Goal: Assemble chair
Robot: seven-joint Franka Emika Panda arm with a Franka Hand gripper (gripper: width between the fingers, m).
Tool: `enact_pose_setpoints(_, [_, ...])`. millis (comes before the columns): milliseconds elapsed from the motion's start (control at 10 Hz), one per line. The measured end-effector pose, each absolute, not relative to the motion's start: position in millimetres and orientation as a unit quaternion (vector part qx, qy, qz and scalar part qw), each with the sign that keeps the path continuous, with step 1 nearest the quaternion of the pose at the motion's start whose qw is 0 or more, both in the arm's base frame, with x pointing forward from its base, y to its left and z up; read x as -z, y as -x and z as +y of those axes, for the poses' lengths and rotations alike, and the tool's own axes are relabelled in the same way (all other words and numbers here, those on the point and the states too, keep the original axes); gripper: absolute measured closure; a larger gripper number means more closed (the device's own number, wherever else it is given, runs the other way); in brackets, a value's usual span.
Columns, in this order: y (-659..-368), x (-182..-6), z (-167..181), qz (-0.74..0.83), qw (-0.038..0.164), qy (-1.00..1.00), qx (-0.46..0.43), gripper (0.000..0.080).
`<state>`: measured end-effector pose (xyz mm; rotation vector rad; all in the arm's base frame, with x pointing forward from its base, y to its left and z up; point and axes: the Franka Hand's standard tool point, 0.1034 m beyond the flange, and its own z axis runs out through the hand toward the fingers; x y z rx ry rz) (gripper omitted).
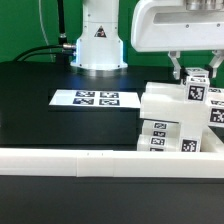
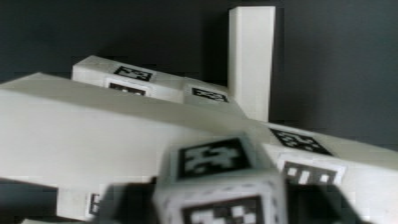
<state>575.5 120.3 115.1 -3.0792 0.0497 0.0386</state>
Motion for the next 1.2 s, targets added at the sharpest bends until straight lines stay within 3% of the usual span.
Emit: enact_pose_setpoints(1200, [-575.6, -115.2, 121.8, 0.329, 0.028, 0.944, -0.022, 0.0515])
